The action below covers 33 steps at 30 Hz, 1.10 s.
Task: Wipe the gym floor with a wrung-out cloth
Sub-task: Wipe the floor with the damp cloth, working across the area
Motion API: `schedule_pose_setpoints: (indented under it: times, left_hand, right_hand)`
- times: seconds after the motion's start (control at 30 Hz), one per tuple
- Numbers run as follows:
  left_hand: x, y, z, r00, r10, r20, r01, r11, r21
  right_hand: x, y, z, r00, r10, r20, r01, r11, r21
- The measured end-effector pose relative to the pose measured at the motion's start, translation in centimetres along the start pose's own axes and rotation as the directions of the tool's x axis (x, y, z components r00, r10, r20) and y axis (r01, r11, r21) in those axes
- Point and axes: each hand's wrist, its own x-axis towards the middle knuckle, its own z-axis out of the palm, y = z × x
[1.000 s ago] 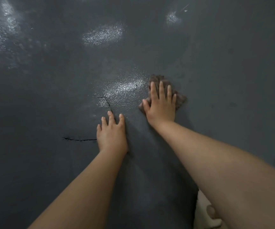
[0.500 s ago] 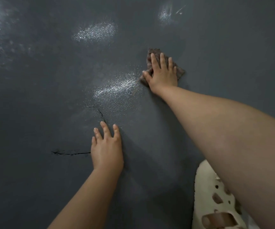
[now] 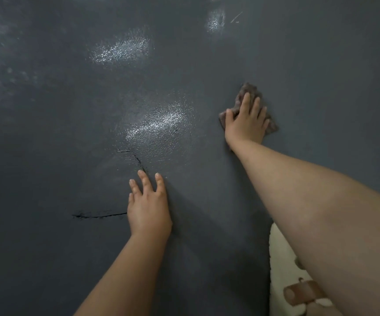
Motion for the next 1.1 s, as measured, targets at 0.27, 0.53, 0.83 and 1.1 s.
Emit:
schedule_pose_setpoints:
  times: [0.27, 0.53, 0.83, 1.1]
  left_hand:
    - [-0.6, -1.0, -0.1, 0.998, 0.051, 0.021, -0.05, 0.998, -0.039]
    - [-3.6, -1.7, 1.8, 0.993, 0.105, -0.047, -0.106, 0.994, -0.011]
    - [-5.1, -1.6, 3.2, 0.998, 0.062, 0.013, -0.063, 0.998, 0.02]
    - [-4.7, -1.5, 3.4, 0.998, 0.061, 0.031, -0.059, 0.997, -0.04]
  right_hand:
    - [-9.0, 3.1, 1.5, 0.998, 0.06, -0.014, -0.06, 0.998, -0.011]
    - [-17.2, 4.6, 2.8, 0.994, 0.106, 0.009, -0.107, 0.994, 0.028]
    - [-22.4, 3.2, 4.3, 0.986, 0.166, -0.01, -0.166, 0.986, 0.001]
    - [-14.6, 0.5, 3.2, 0.984, 0.178, 0.019, -0.179, 0.982, 0.065]
